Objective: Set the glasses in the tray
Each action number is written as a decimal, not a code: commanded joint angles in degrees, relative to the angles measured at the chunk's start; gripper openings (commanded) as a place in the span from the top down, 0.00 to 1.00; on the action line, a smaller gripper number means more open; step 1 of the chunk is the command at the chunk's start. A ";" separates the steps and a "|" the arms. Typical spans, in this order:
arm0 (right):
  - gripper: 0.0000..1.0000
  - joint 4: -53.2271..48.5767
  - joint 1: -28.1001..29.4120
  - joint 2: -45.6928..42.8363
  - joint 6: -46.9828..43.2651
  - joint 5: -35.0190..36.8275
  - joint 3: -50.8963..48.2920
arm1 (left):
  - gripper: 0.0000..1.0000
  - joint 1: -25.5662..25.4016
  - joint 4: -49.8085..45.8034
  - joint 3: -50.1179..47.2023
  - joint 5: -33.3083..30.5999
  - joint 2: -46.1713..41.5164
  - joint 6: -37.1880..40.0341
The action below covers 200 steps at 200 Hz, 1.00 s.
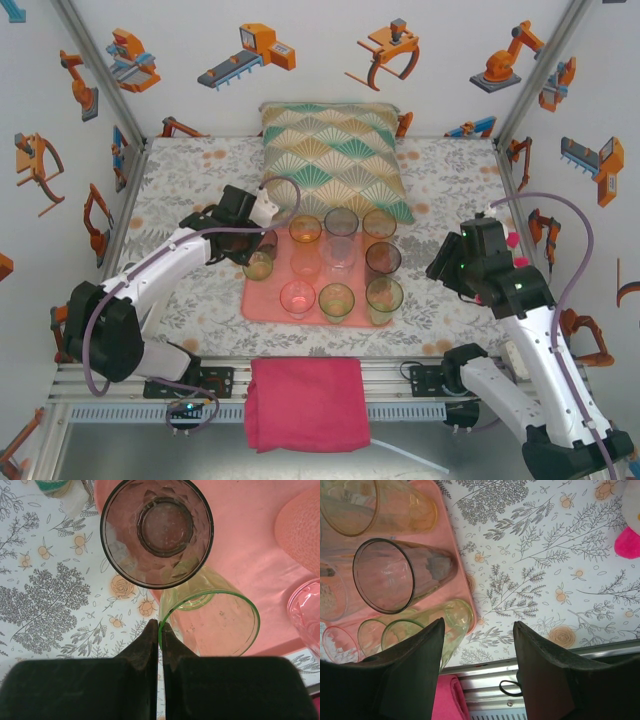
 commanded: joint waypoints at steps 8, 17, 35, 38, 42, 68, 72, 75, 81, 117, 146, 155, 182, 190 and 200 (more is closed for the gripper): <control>0.45 0.85 -0.26 -0.47 0.07 0.27 -0.37 | 0.87 0.39 0.41 -0.91 1.36 0.02 -1.26; 0.45 0.87 -0.29 -0.52 0.09 0.32 -0.37 | 0.85 0.35 0.49 -0.90 1.53 -0.01 -1.27; 0.45 0.82 -0.26 -0.43 0.14 0.27 -0.37 | 0.83 0.37 0.55 -0.96 1.56 0.12 -1.43; 0.45 0.86 -0.29 -0.46 0.13 0.27 -0.44 | 0.83 0.41 0.53 -0.96 1.51 0.15 -1.37; 0.45 0.87 -0.24 -0.47 0.17 0.26 -0.50 | 0.82 0.43 0.53 -0.98 1.54 0.12 -1.46; 0.45 0.82 -0.25 -0.59 0.18 0.27 -0.55 | 0.81 0.43 0.24 -0.96 2.09 0.11 -1.75; 0.45 0.83 -0.24 -0.66 0.12 0.27 -0.55 | 0.81 0.41 0.15 -0.96 2.13 0.11 -1.85; 0.45 0.79 -0.31 -0.69 0.17 0.27 -0.55 | 0.81 0.40 0.13 -0.96 2.28 0.15 -1.86; 0.45 0.85 -0.30 -0.73 0.17 0.26 -0.55 | 0.80 0.42 -0.02 -1.04 2.39 0.17 -1.94; 0.45 0.86 -0.28 -0.74 0.16 0.24 -0.71 | 0.79 0.49 -0.80 -1.57 2.96 0.10 -1.99; 0.45 0.87 -0.24 -0.83 0.12 0.26 -0.78 | 0.79 0.41 -1.06 -2.10 2.94 -0.40 -2.02; 0.45 0.87 -0.26 -0.77 0.18 0.27 -0.76 | 0.79 0.41 -1.30 -2.18 3.25 -0.55 -2.07; 0.45 0.87 -0.23 -0.82 0.18 0.36 -0.81 | 0.75 0.42 -1.48 -2.58 3.20 -1.15 -1.96; 0.45 0.87 -0.27 -0.81 0.18 0.36 -0.81 | 0.74 0.44 -1.42 -2.54 2.96 -1.25 -1.86; 0.45 0.95 -0.27 -0.82 0.18 0.25 -0.84 | 0.73 0.48 -1.44 -2.55 2.70 -1.34 -1.63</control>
